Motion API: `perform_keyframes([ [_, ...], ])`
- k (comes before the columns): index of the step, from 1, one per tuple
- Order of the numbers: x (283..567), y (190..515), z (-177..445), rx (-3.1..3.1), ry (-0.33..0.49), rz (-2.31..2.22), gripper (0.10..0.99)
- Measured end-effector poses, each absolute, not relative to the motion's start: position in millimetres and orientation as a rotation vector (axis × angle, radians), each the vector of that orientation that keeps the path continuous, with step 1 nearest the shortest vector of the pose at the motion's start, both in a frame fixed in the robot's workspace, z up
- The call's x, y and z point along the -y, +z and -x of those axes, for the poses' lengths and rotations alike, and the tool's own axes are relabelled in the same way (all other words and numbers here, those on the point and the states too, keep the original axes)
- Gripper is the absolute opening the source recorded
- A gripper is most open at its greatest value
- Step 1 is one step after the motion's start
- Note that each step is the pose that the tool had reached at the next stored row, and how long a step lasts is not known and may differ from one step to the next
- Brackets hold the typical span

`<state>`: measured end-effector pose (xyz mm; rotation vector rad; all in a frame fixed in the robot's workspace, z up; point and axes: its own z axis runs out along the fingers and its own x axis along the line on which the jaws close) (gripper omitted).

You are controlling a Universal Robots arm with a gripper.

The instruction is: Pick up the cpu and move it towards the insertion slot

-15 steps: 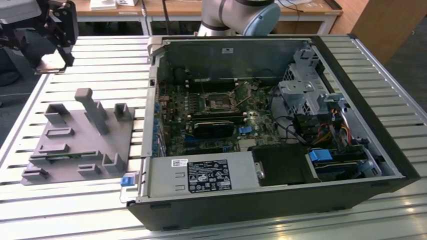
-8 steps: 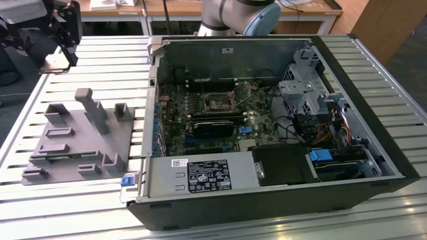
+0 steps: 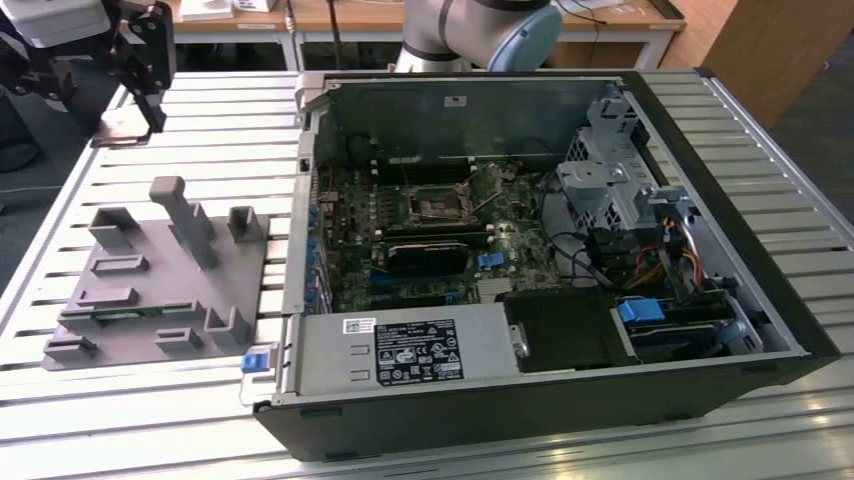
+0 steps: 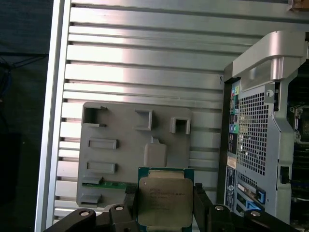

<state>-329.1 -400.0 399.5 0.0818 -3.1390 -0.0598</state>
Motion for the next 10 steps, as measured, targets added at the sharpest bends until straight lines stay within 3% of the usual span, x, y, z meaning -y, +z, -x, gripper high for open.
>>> perform_keyframes([
  [10,400.0,399.4,317.1,3.139,-0.06,-0.082,0.545],
])
